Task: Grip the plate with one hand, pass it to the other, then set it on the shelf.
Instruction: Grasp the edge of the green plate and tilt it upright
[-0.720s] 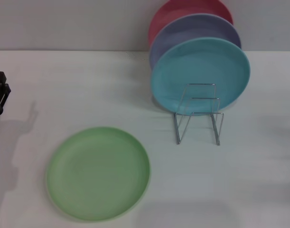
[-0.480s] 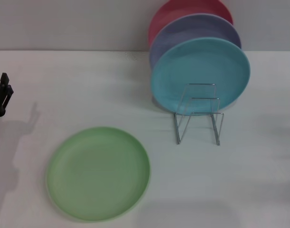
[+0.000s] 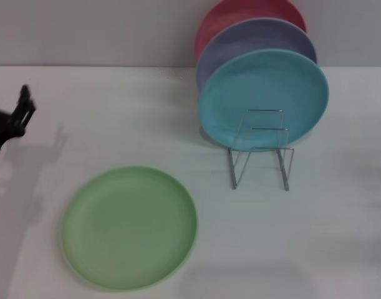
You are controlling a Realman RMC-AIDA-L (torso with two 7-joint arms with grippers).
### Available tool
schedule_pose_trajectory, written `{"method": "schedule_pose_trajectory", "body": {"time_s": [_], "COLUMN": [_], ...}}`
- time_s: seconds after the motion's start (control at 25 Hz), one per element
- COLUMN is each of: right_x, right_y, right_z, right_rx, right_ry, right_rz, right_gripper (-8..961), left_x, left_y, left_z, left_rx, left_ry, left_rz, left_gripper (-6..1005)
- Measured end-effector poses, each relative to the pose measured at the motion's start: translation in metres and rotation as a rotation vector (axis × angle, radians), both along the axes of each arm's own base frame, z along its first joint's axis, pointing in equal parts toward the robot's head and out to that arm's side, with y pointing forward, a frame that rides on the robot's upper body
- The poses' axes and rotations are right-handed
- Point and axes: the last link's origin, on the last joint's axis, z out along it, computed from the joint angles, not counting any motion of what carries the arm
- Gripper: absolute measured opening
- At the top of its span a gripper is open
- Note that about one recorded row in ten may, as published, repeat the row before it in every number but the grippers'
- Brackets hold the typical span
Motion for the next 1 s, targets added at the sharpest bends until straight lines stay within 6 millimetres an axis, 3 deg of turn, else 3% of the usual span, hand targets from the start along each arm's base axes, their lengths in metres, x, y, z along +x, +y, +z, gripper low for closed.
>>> {"method": "schedule_pose_trajectory", "body": {"time_s": [0.08,0.16,0.2,0.48,0.68,1.0], "right_x": [0.0,0.0,0.001,0.001,0.001,0.002], "right_y": [-0.001,-0.001,-0.002,-0.004,-0.003,-0.004], "right_z": [-0.001,-0.002,-0.002,-0.005,-0.006,-0.007], "right_rx": [-0.004,-0.007,-0.008,-0.02,-0.024,-0.029], "right_ry": [0.0,0.002,0.003,0.004,0.005,0.007], "right_rz": [-0.001,-0.002,-0.003,-0.006,-0.005,-0.009], "right_gripper": [809,808,807,802,798,792], "left_x": [0.026,0.038,0.058,0.095,0.096,0.087], "left_y": [0.017,0.022,0.031,0.029,0.016,0.002], "left_z": [0.008,0.014,0.025,0.038,0.039,0.032], "left_rx": [-0.083,-0.126,-0.217,-0.568,-0.722,-0.823], "left_ry": [0.003,-0.006,-0.024,-0.046,-0.014,0.017], "left_rz": [0.074,0.104,0.159,0.363,0.472,0.556], "left_gripper": [802,801,801,797,794,790]}}
